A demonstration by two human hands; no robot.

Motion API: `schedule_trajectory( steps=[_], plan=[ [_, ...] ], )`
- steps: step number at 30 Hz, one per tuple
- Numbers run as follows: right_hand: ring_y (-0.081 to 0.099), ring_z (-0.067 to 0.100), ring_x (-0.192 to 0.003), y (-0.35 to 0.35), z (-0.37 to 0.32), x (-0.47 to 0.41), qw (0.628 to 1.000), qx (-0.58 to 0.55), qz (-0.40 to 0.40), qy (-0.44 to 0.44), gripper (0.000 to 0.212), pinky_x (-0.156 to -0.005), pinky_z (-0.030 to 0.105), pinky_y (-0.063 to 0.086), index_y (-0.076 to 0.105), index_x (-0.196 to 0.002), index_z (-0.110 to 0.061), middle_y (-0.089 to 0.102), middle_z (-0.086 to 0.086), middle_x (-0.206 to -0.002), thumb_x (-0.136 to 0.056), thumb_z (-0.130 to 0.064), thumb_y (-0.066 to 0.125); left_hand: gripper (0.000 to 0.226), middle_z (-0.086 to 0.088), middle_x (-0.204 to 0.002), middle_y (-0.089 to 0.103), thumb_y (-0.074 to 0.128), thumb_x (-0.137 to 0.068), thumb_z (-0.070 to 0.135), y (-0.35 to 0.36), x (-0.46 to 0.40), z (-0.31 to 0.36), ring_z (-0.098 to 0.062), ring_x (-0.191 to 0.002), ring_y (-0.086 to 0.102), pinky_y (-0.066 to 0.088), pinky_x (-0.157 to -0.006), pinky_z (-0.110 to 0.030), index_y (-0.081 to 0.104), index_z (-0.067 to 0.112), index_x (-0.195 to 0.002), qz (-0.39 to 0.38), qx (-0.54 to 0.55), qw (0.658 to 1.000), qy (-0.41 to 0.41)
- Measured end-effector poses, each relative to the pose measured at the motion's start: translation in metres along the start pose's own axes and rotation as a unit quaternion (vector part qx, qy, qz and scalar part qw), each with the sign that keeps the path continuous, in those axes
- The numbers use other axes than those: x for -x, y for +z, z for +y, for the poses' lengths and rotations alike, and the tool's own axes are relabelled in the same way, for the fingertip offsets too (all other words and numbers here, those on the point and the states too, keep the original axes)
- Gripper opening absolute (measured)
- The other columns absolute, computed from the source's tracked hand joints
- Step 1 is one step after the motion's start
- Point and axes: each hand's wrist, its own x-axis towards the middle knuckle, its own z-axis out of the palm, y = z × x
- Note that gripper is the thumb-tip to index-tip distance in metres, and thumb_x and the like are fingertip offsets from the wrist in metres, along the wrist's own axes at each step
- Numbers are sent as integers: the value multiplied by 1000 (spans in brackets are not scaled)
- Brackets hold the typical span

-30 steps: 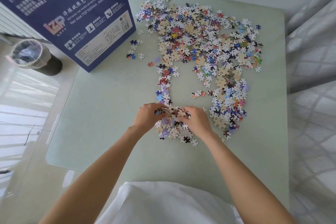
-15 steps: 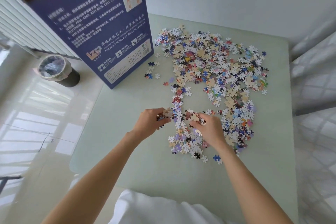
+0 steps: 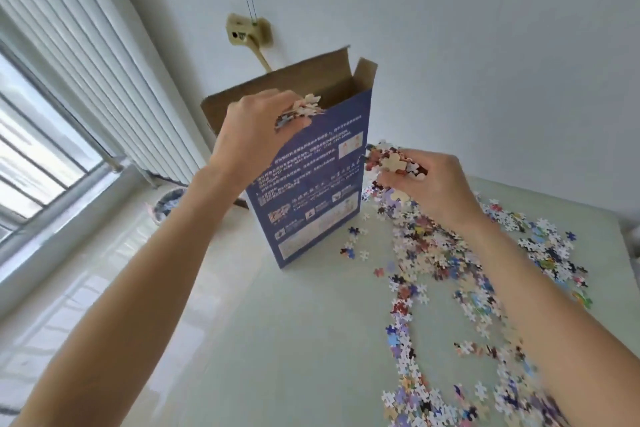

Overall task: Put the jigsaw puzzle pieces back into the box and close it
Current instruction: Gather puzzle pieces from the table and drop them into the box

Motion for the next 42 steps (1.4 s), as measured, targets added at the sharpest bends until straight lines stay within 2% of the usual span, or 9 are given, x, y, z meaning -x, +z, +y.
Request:
schedule_trajectory(
  steps=[5,10,12,15,19,24,27,37,42],
  plan=[
    [58,-3,-79,3,-37,-83,995,41,17,-85,38,-66,1,39,68,-110,-10,64,-9,-95,-78,-29,72,24,-9,-100,65,55,-92,30,9,-29,-35,-28,-79,59,39,-62,-29,61,11,-106,-138,-102,983,-68],
    [62,13,-90,25,-56,-139,985,83,-27,-147,39,-79,25,45,68,-111,-12,67,-5,-98,-78,-33,72,35,-2,-104,67,45,-94,47,14,-31,-44,-22,-79,59,38,-59,-26,58,24,-117,-180,-127,969,-111],
    [62,9,-83,31,-58,-154,979,102,-55,-166,32,-79,28,48,71,-104,-15,69,-5,-93,-78,-34,72,35,3,-104,67,43,-93,51,13,-32,-45,-20,-83,61,40,-59,-26,56,29,-117,-180,-120,970,-108],
    [59,2,-76,40,-56,-172,966,135,-113,-192,26,-67,9,42,71,-99,-13,69,-4,-91,-78,-29,73,29,6,-105,67,47,-93,45,10,-29,-43,-15,-75,54,33,-54,-23,58,30,-115,-155,-110,977,-97],
    [57,3,-92,48,-54,-188,950,169,-164,-206,35,-79,16,38,69,-108,-11,69,1,-104,-77,-26,74,21,8,-104,67,50,-93,39,11,-19,-43,-12,-77,56,38,-58,-22,62,32,-109,-127,-100,984,-75],
    [58,14,-85,55,-58,-194,908,266,-242,-213,23,-74,32,45,70,-99,-15,68,0,-93,-79,-28,71,17,12,-97,67,51,-93,34,10,-7,-43,-14,-83,62,38,-60,-23,64,31,-104,-75,-120,989,-39],
    [55,15,-81,63,-59,-193,904,276,-236,-225,27,-71,31,44,68,-99,-14,65,1,-92,-78,-29,72,15,12,-94,66,54,-93,29,12,-3,-45,-10,-78,59,30,-52,-18,66,27,-101,-60,-108,992,-37],
    [62,8,-87,73,-58,-172,931,182,-212,-233,17,-85,30,51,70,-100,-18,68,-5,-96,-85,-12,64,16,8,-91,68,54,-92,29,16,1,-47,-18,-82,63,52,-64,-33,66,27,-102,-29,-117,993,-21],
    [65,14,-88,61,-44,-116,930,204,-51,-301,20,-77,27,55,68,-107,-13,70,2,-101,-89,-16,60,13,3,-85,71,61,-87,26,19,14,-31,-18,-82,64,49,-59,-26,70,20,-96,85,-149,983,69]
  ],
)
